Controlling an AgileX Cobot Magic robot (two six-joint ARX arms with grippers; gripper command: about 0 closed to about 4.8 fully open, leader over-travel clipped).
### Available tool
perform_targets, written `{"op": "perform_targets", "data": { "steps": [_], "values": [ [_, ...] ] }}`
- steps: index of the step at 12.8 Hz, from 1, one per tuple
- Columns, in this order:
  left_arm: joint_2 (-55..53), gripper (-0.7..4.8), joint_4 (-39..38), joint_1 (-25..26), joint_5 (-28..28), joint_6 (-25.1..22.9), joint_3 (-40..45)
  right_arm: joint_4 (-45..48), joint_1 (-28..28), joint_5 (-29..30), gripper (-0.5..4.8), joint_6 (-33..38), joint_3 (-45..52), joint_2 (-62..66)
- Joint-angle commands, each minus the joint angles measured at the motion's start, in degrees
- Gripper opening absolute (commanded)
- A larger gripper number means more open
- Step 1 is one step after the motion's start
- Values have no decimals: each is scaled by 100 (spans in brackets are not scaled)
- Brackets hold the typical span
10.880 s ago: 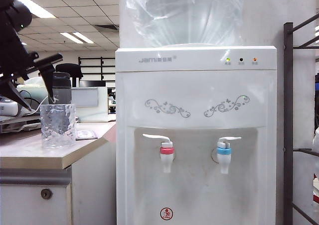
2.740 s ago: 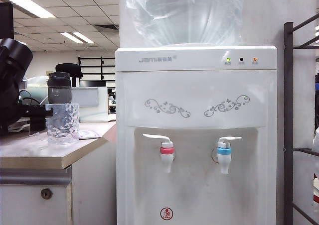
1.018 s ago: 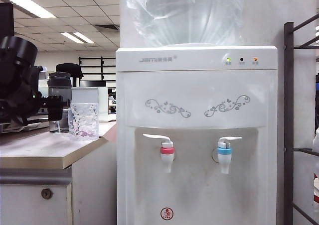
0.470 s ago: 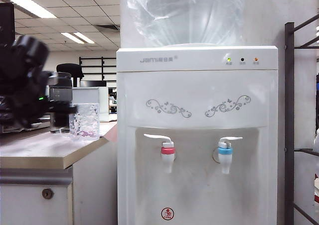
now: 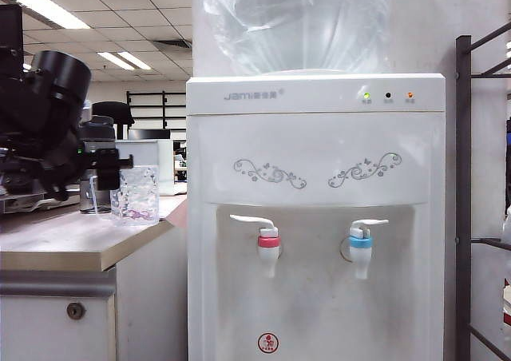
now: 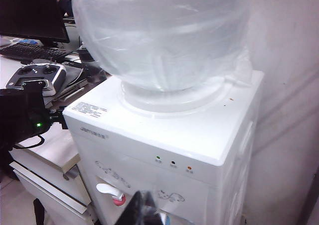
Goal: Pick up the plastic mug from the left desk, go to the cold water outlet of the water dispenser, press the vertical switch to get some water, then put the mug back on the desk.
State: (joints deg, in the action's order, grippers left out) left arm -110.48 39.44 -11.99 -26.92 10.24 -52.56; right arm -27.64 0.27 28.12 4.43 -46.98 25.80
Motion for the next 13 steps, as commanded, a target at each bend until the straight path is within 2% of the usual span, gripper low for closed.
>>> {"op": "perform_targets", "data": {
  "steps": [1,2,4,5,6,9,11,12,13],
  "values": [
    [-258,362,507,286,310,-76,-2,-4,11,7,-6,-15,-37,4],
    [-258,362,575,374,476,-79,-2,-22,11,2,-6,-15,-37,4],
    [-258,360,612,793,1316,-151,-2,-55,11,-13,-6,-17,-35,4],
    [-258,335,608,793,1467,-348,-2,-55,11,-15,-6,-17,-35,9],
    [-258,335,603,761,1587,-669,-2,-55,11,-9,-6,-17,-35,44],
    [-258,336,667,826,1819,-1117,-2,-61,11,4,-6,-15,-35,83],
    [-310,341,813,1001,2105,-1143,-33,-76,11,7,-6,-15,-35,83],
    [-487,341,811,1067,2439,-1158,-138,-87,11,9,-6,-15,-35,81],
    [-511,341,820,1067,2437,-1158,-138,-87,11,15,-6,-15,-35,81]
  ]
}}
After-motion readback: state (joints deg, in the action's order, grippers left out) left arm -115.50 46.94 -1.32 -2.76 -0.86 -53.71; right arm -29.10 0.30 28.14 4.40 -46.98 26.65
